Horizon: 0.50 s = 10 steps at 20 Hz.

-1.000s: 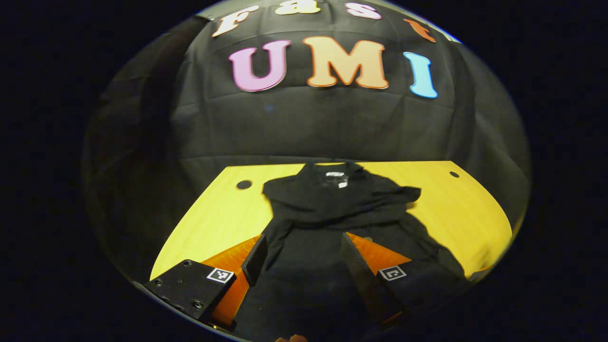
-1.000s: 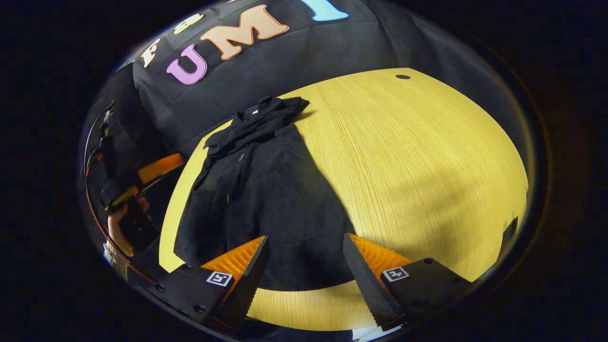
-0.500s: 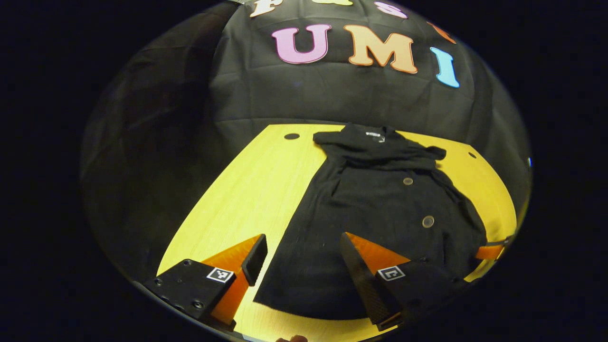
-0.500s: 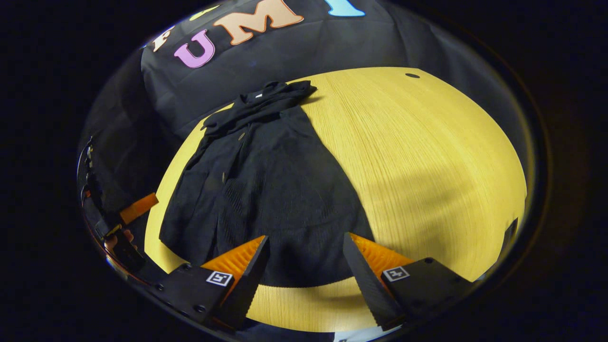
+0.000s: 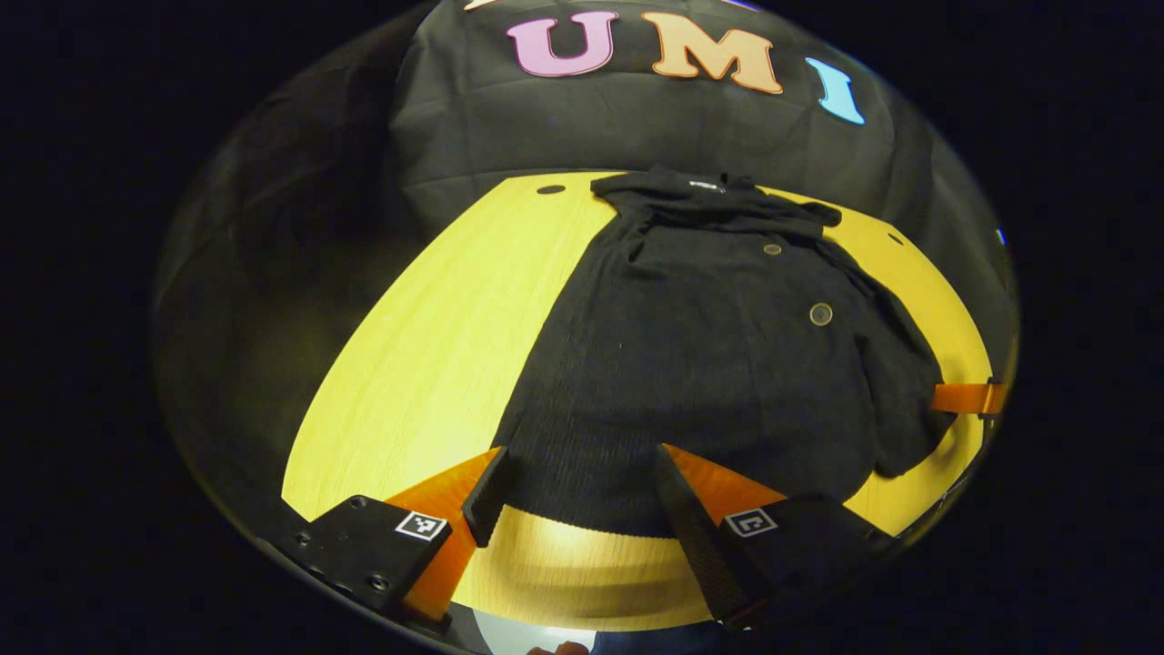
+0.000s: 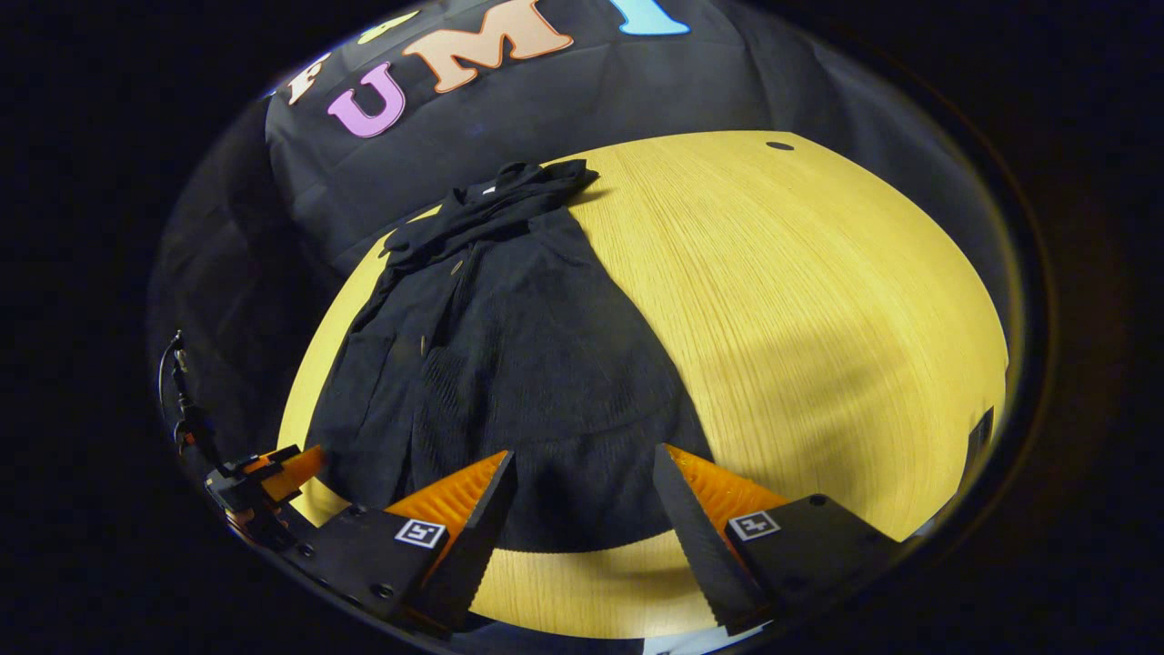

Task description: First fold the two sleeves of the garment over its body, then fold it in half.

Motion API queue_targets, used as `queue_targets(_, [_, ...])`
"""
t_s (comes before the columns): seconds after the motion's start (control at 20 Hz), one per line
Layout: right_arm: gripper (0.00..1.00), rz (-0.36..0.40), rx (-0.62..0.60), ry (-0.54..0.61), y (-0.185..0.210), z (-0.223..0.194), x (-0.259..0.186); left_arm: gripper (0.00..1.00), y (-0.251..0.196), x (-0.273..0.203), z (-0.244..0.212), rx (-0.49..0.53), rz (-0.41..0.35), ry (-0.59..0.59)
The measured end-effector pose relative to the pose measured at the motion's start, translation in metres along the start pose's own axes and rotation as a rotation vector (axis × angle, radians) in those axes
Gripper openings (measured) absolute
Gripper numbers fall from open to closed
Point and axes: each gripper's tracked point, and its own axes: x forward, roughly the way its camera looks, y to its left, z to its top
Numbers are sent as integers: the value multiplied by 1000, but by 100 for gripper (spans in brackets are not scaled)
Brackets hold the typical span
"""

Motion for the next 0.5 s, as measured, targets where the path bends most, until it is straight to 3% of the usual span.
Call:
queue_targets(0.1, [97,-9,-22,3,-1,0,1,99,0,1,1,-9,-5,-13])
queue_targets(0.15, [97,-19,-33,5,-1,0,0,95,-1,1,0,-18,-10,-7])
queue_targets(0.25, [92,-40,-55,1,-2,-2,1,96,-1,0,-2,-35,-16,-19])
queue_targets(0.5, [95,-124,-187,-27,-2,-6,6,96,-2,3,-1,-51,-13,-54])
